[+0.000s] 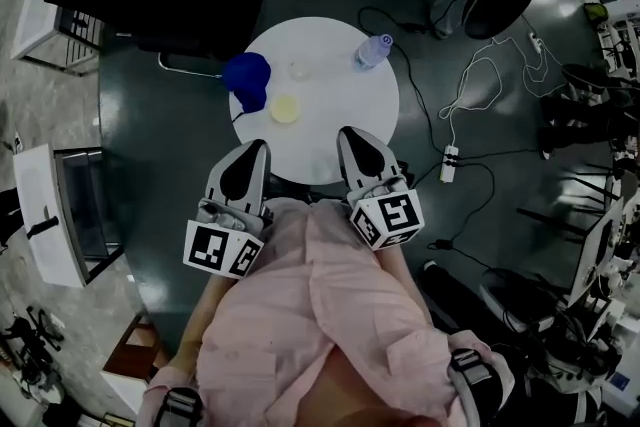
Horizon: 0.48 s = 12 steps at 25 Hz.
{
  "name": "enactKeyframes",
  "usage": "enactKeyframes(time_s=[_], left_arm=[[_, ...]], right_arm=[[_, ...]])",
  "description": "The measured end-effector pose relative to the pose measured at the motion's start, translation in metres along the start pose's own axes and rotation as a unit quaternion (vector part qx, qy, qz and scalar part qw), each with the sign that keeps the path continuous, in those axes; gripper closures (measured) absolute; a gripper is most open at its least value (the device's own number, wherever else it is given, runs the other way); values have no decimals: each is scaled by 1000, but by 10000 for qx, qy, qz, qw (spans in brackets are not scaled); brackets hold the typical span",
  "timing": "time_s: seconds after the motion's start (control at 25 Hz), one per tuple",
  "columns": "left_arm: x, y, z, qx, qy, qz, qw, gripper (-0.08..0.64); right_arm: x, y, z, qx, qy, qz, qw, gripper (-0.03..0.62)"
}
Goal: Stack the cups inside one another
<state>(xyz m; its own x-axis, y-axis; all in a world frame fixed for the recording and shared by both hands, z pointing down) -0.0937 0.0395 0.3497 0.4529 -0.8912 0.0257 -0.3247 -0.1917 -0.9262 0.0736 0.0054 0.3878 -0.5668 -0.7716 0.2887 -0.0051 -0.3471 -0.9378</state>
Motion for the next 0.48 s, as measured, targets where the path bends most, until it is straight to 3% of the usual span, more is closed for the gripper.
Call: enactKeyframes(time_s=[0.48], left_arm=[[4, 19, -34, -77, -422, -236, 9988, 541]], right_arm=[[22, 2, -9, 240, -531, -123, 9982, 557]])
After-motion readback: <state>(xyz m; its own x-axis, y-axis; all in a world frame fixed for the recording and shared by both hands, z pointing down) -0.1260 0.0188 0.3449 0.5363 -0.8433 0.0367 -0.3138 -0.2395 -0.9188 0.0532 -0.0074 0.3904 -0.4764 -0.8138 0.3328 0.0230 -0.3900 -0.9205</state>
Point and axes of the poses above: the fingertips, and each gripper's own axes: x forward along the fingers, z to its right, y out of its top, the point moved 3 cm from there along -x, backward along the fingers, and after that the axes turned 1 degree about -y, right-handed, at the moved point
